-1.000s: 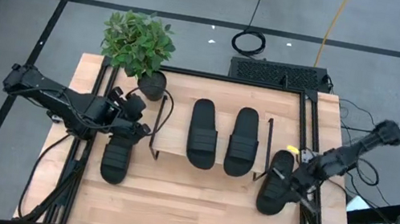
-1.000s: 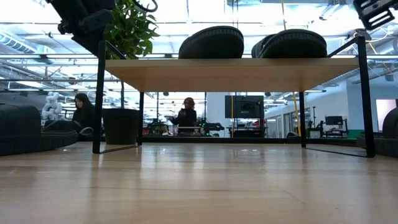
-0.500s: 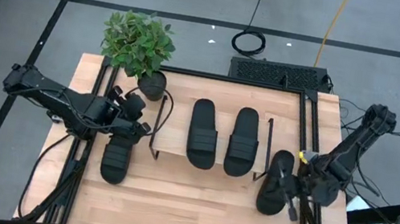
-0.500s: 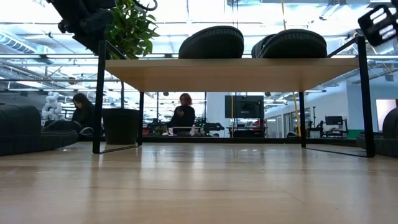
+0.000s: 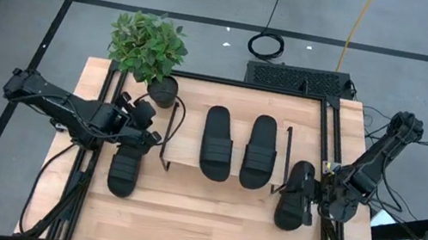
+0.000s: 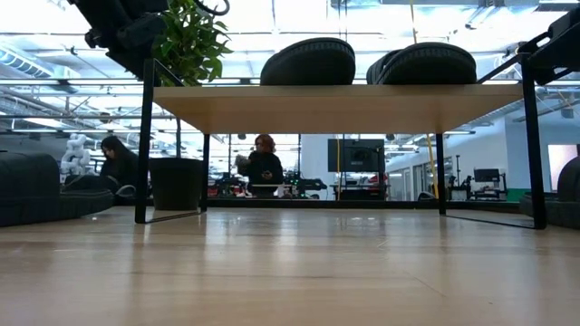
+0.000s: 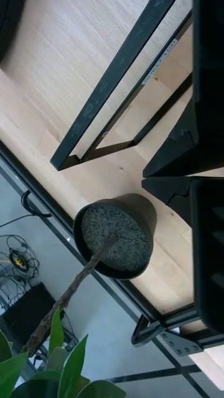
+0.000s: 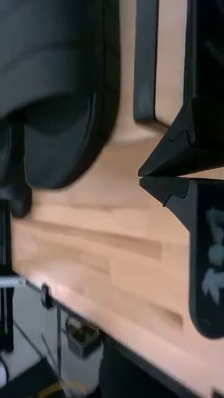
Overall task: Pick and place slides into the shelf
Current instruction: Adjust the shelf, then put the left black slide under the shelf
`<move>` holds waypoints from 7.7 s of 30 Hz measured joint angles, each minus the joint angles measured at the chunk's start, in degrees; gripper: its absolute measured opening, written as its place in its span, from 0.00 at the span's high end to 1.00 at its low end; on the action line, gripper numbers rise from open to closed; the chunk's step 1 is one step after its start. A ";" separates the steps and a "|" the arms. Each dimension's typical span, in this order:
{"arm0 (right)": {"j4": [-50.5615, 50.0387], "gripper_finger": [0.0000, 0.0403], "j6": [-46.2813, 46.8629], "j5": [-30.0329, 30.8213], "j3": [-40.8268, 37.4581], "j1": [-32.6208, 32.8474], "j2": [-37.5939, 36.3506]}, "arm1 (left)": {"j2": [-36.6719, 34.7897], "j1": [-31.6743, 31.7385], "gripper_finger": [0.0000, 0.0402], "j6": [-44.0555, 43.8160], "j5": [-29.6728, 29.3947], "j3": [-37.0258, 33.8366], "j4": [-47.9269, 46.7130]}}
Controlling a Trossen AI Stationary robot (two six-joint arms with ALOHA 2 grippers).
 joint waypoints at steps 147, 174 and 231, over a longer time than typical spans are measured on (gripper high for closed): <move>-47.44 0.40 39.74 -19.87 12.95 2.30 -15.87 | -17.26 -28.94 0.97 44.28 -14.89 -27.08 52.31; -5.60 0.40 23.02 -38.11 12.59 -4.45 14.54 | -17.26 -28.94 0.98 44.26 -11.72 -27.08 52.25; -21.47 0.99 21.93 -27.58 24.92 -2.37 33.63 | -17.24 -28.92 0.97 41.37 -9.99 -27.08 48.72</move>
